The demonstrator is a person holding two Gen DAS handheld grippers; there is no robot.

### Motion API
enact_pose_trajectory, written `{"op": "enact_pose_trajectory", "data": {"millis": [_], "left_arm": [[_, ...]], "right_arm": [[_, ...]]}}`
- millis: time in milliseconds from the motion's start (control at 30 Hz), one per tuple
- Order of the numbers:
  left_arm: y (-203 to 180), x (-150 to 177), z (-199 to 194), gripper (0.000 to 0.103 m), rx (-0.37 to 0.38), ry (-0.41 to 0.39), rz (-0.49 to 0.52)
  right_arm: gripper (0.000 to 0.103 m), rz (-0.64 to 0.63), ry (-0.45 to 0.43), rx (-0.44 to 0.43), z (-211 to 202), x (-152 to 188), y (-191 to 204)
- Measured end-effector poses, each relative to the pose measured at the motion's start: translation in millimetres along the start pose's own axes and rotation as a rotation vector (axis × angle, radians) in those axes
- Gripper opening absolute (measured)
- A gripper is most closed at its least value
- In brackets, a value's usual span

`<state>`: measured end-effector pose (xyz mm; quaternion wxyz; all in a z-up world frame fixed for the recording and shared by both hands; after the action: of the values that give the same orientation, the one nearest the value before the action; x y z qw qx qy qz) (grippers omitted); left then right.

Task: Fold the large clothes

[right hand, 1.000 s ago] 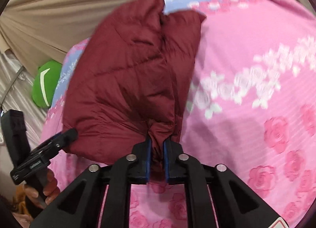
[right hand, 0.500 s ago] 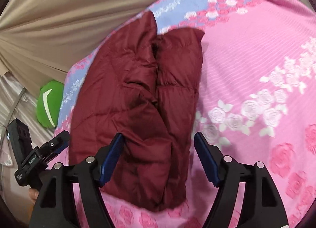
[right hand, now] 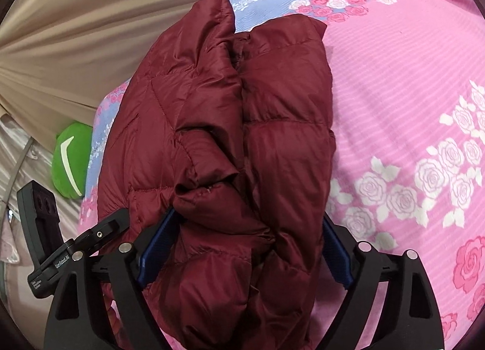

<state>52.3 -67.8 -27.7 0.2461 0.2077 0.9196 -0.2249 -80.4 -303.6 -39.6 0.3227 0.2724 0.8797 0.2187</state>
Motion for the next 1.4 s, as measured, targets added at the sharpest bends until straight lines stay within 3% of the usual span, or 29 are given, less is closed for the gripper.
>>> {"op": "enact_pose_trajectory", "data": {"millis": [233, 300, 367, 467, 533, 567, 633, 800, 967, 1033, 1067, 1133, 1200, 1233, 1267, 1300, 1333, 1400], "left_arm": [[4, 2, 7, 0.098, 0.004, -0.024, -0.035], [6, 2, 8, 0.098, 0.02, -0.016, -0.062], [6, -1, 7, 0.098, 0.039, -0.003, -0.056], [-1, -5, -7, 0.076, 0.064, -0.025, -0.002], [-4, -10, -20, 0.051, 0.107, -0.049, 0.025], [-6, -16, -32, 0.048, 0.147, -0.071, 0.041], [-9, -26, -58, 0.042, 0.178, -0.127, 0.075], [-8, -54, -138, 0.041, 0.208, -0.325, 0.164], [15, -78, -189, 0.043, 0.109, -0.518, 0.281], [33, -90, -182, 0.049, 0.062, -0.52, 0.287], [47, -98, -170, 0.051, 0.032, -0.502, 0.28], [75, -106, -138, 0.073, -0.001, -0.448, 0.246], [110, -104, -91, 0.074, -0.111, -0.377, 0.192], [124, -98, -73, 0.072, -0.174, -0.33, 0.174], [140, -88, -59, 0.071, -0.251, -0.276, 0.154], [149, -78, -58, 0.071, -0.266, -0.262, 0.146], [156, -64, -67, 0.072, -0.249, -0.281, 0.136], [158, -48, -84, 0.073, -0.237, -0.302, 0.128]], "right_arm": [[0.088, -0.027, -0.005, 0.009, 10, -6, 7], [0.082, -0.047, -0.004, 0.019, 12, -7, 11], [0.055, -0.042, 0.016, -0.024, 15, -8, 13], [0.028, -0.05, 0.001, -0.053, 7, -14, 21], [0.021, -0.098, -0.045, -0.037, -7, -19, 34], [0.019, -0.133, -0.08, -0.036, -18, -23, 45], [0.018, -0.21, -0.156, -0.051, -42, -31, 75], [0.018, -0.356, -0.326, -0.128, -92, -49, 144], [0.021, -0.442, -0.407, -0.209, -84, -72, 203], [0.027, -0.445, -0.383, -0.212, -58, -83, 216], [0.036, -0.445, -0.35, -0.201, -36, -90, 216], [0.041, -0.405, -0.262, -0.153, 24, -100, 208], [0.042, -0.348, -0.166, -0.081, 69, -97, 187], [0.042, -0.291, -0.099, -0.005, 94, -90, 168], [0.042, -0.236, -0.074, 0.029, 103, -82, 152], [0.042, -0.204, -0.075, 0.01, 103, -76, 143], [0.041, -0.17, -0.09, -0.043, 95, -66, 130], [0.041, -0.156, -0.146, -0.028, 73, -53, 123]]}}
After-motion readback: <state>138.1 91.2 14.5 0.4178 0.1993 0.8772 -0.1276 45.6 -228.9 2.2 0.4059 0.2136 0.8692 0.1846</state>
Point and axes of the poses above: each gripper's, at about its wrist camera, not at the fingertips, and z roughly the way its jaws point, y to its left, x to its underside, the point moved 1 cm from there along z, roughly the way its jaws point, and after that the axes turned 1 degree about y, right-handed, at the moved point
